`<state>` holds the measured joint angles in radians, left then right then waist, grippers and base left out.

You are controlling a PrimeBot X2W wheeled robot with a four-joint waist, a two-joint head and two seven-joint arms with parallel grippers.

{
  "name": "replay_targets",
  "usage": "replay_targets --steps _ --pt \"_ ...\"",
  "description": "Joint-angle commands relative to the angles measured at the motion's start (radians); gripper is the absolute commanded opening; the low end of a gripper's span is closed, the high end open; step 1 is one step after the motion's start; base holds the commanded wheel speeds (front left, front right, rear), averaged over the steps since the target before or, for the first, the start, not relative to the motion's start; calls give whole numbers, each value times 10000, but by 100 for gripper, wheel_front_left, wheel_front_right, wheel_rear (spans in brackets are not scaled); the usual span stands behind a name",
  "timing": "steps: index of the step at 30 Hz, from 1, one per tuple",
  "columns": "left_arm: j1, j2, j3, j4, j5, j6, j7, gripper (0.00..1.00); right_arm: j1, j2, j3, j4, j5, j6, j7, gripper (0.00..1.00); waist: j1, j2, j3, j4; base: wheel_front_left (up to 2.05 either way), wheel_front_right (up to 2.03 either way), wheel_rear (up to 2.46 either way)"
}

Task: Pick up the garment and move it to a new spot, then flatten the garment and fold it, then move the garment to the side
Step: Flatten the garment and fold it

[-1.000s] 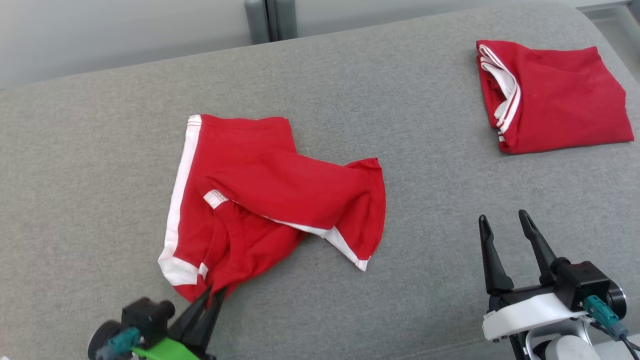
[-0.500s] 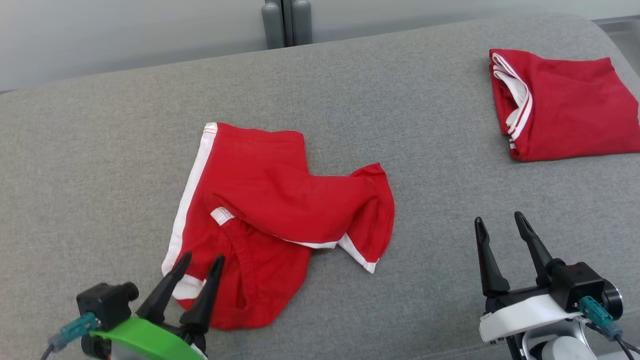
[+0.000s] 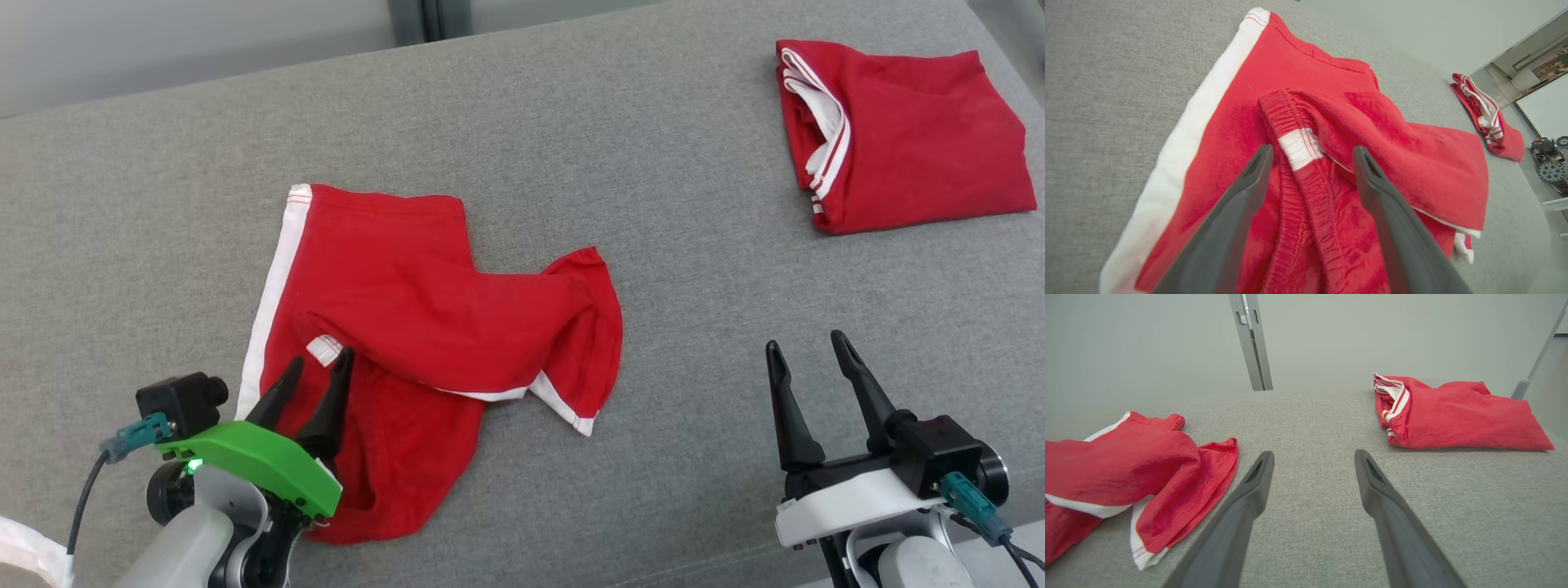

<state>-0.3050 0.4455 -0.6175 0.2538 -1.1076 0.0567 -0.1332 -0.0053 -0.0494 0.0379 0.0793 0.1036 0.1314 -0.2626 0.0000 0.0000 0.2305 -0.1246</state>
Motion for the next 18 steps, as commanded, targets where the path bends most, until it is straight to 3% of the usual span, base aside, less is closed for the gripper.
replay_targets --steps 1,11,12,14,18 --pt "-200 -58 -41 191 96 -88 26 100 -80 -19 -17 -26 13 -16 -29 100 0 0 86 -80 0 0 0" --pt "-589 -412 -259 1118 251 -532 -212 98 -144 -20 24 14 4 -16 -29 100 0 0 52 -102 0 0 0" --pt "-612 -424 -273 1162 262 -576 -219 86 -148 -20 18 1 -12 -16 -29 100 0 0 55 -90 0 0 0" --pt "-658 -470 -313 1229 286 -651 -243 49 -145 -20 28 5 -41 -16 -29 100 0 0 48 -86 0 0 0" --pt "-835 -557 -327 1360 342 -690 -336 38 -179 -20 52 8 -68 -16 -29 100 0 0 56 -113 0 0 0"
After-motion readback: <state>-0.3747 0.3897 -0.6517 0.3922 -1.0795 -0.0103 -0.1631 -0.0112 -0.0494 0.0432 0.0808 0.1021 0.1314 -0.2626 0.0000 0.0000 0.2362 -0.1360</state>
